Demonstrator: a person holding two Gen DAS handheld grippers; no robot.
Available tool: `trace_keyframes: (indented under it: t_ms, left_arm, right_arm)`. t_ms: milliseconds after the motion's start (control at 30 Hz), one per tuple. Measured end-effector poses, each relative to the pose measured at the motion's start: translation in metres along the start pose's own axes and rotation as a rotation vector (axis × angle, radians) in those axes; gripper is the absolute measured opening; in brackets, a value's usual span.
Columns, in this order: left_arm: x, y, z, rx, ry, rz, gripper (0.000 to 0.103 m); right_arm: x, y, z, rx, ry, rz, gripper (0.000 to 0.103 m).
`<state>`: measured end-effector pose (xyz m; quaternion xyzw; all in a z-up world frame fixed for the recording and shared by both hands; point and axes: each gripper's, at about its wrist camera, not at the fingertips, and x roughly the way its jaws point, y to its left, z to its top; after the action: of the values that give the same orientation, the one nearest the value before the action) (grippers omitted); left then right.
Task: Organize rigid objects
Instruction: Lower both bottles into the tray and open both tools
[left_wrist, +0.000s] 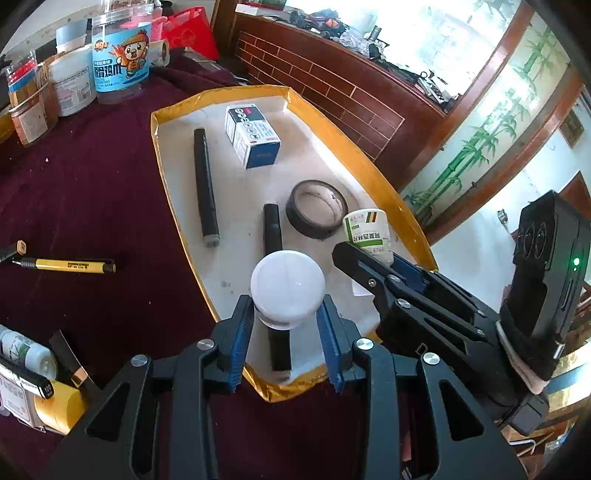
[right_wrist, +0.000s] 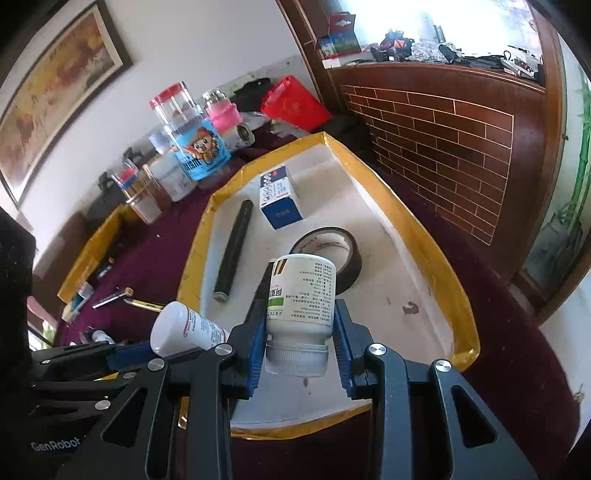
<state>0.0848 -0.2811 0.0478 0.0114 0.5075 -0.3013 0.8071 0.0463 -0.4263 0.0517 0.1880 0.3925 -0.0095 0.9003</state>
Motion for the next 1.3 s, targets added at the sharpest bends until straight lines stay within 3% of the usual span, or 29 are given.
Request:
trace_keyframes:
  t_ms: [233,333,567,667,733,867,933,1067,1200,1300]
  left_arm:
    - [0.004,-0.008,0.001,0.015,-0.013,-0.008,0.032]
    - [0.008,-0.010,0.004,0.010,-0.018,-0.015,0.033]
    - [0.021,-0.012,0.019,-0.008,0.001,-0.059,0.034]
    - [0.031,-0.009,0.027,-0.045,0.021,-0.087,0.048]
    - [0.033,-0.008,0.030,-0.058,0.010,-0.092,0.049]
    - [0.021,-0.005,0.029,-0.051,-0.037,-0.053,0.049]
    - [0.016,-0.001,0.031,-0.042,-0.056,0.014,0.055]
    - [0.004,0.008,0.031,-0.020,-0.105,0.139,0.055]
    - [-0.011,0.017,0.029,-0.030,-0.125,0.080,0.055]
    - [-0.020,0.020,0.028,-0.030,-0.151,0.105,0.055]
  right_arm:
    - [-0.002,-0.008,0.005,0.016,0.025,-0.015,0.032]
    - [-0.005,-0.016,0.005,0.058,0.006,-0.020,0.039]
    - [-0.027,-0.028,0.006,0.125,-0.071,-0.037,0.040]
    - [-0.039,-0.028,0.005,0.130,-0.097,-0.015,0.041]
    - [-0.047,-0.024,0.005,0.115,-0.118,-0.022,0.043]
    - [-0.059,-0.014,0.004,0.079,-0.146,-0.025,0.047]
    - [-0.059,-0.011,0.004,0.077,-0.145,-0.015,0.047]
    - [-0.052,-0.001,0.001,0.064,-0.122,0.013,0.047]
    - [-0.049,0.006,-0.004,0.048,-0.114,0.019,0.047]
    - [-0.049,0.010,-0.006,0.045,-0.115,0.039,0.047]
